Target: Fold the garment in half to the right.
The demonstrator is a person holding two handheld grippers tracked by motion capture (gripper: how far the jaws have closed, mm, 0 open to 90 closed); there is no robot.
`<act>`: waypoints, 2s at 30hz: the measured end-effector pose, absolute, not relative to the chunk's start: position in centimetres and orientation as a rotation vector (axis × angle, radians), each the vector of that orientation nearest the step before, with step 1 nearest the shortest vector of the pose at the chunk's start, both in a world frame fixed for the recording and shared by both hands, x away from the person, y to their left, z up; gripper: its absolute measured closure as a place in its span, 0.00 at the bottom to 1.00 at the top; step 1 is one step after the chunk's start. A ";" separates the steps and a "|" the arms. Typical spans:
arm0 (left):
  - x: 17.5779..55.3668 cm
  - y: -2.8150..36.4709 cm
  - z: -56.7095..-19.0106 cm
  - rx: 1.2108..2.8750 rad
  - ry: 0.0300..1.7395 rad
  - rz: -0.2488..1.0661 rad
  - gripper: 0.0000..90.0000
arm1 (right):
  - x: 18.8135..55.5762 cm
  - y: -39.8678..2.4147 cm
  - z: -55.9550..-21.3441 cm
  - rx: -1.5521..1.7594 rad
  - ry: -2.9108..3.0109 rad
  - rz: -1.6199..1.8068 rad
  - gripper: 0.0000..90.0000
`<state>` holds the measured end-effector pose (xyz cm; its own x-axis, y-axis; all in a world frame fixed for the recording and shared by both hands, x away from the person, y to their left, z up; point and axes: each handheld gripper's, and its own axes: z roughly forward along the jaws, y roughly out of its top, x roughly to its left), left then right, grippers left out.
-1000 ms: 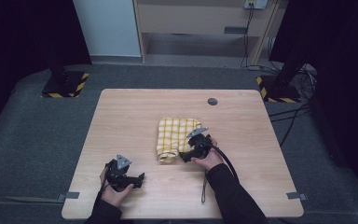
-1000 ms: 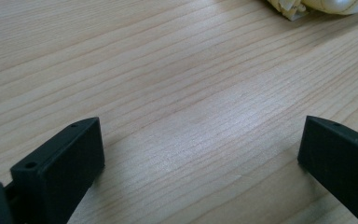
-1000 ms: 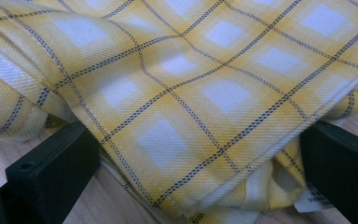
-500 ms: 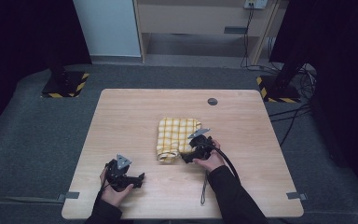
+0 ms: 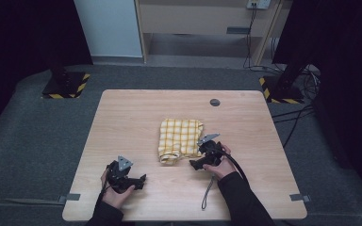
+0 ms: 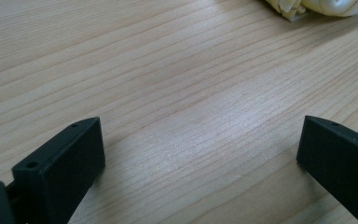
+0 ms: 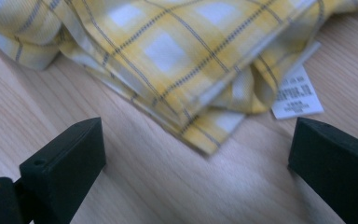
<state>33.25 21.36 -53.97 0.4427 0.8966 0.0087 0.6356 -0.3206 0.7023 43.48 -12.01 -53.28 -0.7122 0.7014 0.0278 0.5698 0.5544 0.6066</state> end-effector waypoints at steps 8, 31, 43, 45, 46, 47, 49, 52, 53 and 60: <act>33.2 21.4 -53.9 2.049 1.271 0.545 0.07 | 42.3 -13.9 -52.7 1.079 2.540 0.919 0.04; 34.8 18.9 -52.8 2.102 1.182 0.519 0.11 | 40.4 -18.5 -52.8 1.172 2.448 0.928 0.04; 36.6 17.1 -51.0 2.068 1.134 0.444 0.13 | 40.4 -19.2 -52.6 1.194 2.426 0.932 0.04; 37.0 16.9 -50.7 2.062 1.135 0.443 0.13 | 40.4 -19.2 -52.7 1.195 2.428 0.930 0.04; 37.3 16.8 -50.6 2.067 1.136 0.442 0.13 | 40.4 -19.2 -52.7 1.196 2.427 0.930 0.04; 37.5 16.7 -50.6 2.067 1.133 0.441 0.13 | 40.4 -19.3 -52.7 1.196 2.427 0.929 0.04; 37.9 16.5 -50.5 2.072 1.131 0.429 0.13 | 40.4 -19.3 -52.7 1.198 2.425 0.930 0.05; 38.7 16.0 -50.2 2.042 1.140 0.409 0.13 | 40.5 -19.4 -52.7 1.202 2.421 0.931 0.05; 38.8 15.9 -50.2 2.030 1.138 0.416 0.13 | 40.5 -19.4 -52.7 1.203 2.419 0.931 0.05; 39.8 14.8 -49.6 2.000 1.143 0.421 0.14 | 40.5 -19.4 -52.8 1.200 2.425 0.921 0.05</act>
